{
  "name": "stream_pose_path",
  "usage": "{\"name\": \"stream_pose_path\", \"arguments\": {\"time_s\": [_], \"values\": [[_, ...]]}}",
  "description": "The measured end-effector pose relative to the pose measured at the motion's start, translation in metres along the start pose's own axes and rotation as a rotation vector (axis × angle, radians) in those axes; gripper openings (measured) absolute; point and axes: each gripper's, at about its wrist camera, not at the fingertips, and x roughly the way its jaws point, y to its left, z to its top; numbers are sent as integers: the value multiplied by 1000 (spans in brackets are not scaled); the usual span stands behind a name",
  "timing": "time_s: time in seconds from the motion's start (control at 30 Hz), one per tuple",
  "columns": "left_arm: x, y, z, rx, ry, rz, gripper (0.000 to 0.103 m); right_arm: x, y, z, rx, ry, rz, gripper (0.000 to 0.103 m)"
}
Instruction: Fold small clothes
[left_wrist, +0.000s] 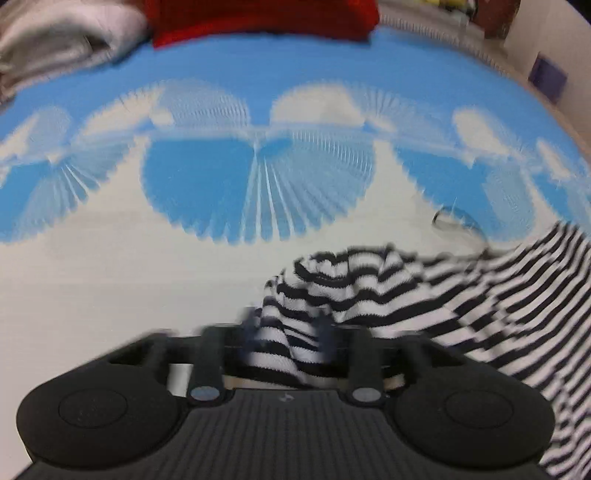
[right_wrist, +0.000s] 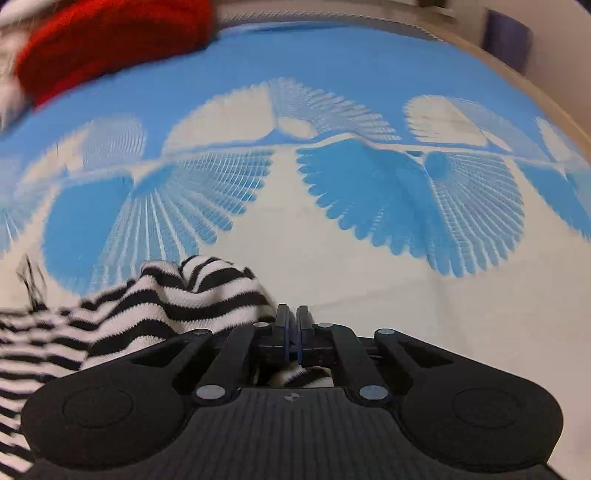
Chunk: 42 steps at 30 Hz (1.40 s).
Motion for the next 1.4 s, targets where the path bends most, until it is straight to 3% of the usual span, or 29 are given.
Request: {"name": "stream_pose_path", "arguments": {"time_s": [0.03, 0.07, 0.1, 0.17, 0.23, 0.37, 0.47, 0.57, 0.67, 0.77, 0.83, 0.97, 1.0, 1.03, 1.07, 1.1, 1.17, 1.23, 1.3, 1.33, 1.4], "values": [[-14, 6, -1, -31, -32, -9, 79, -11, -6, 3, 28, -15, 8, 4], [-27, 14, -3, -66, -55, -26, 81, -28, -13, 5, 63, -51, 34, 7], [-40, 21, -8, -101, -59, -45, 80, -48, -23, 6, 99, -87, 76, 12], [-59, 31, -18, -173, -16, -79, 75, -78, -38, 0, 125, -113, 131, 34], [-78, 37, -34, -218, 24, -108, 63, -102, -51, -11, 123, -104, 166, 37], [-106, 41, -77, -251, 82, -174, 49, -129, -78, -53, 148, -5, 248, 39], [-100, 40, -110, -302, 170, -187, 49, -131, -85, -91, 169, 140, 310, 42], [-91, 37, -122, -280, 222, -193, 49, -126, -77, -110, 106, 218, 270, 44], [-78, 38, -128, -258, 266, -113, 49, -118, -71, -122, 73, 271, 228, 46], [-72, 49, -131, -317, 277, -107, 49, -112, -70, -128, 65, 293, 205, 51], [-69, 52, -133, -325, 288, -119, 49, -113, -68, -129, 66, 292, 202, 51], [-64, 36, -132, -248, 309, -149, 45, -114, -60, -129, 21, 296, 197, 49], [-66, 33, -132, -230, 299, -158, 39, -115, -58, -129, 4, 294, 204, 44], [-68, 33, -131, -222, 286, -181, 9, -115, -56, -127, -11, 285, 213, 30], [-75, 34, -129, -228, 255, -204, 2, -119, -54, -125, -22, 269, 229, 11], [-84, 36, -126, -238, 201, -202, 2, -124, -54, -121, -28, 237, 245, 11], [-120, 56, -121, -339, 2, -190, 2, -144, -66, -109, 29, 111, 287, 10], [-150, 75, -127, -410, -125, -209, 2, -176, -94, -97, 213, -51, 389, 7], [-146, 78, -136, -390, -59, -168, 2, -188, -112, -99, 257, -91, 386, 6], [-138, 76, -140, -376, 2, -166, 2, -185, -114, -102, 239, -54, 350, 6], [-121, 70, -148, -316, 127, -121, 2, -164, -116, -113, 218, 103, 292, 5]]}}
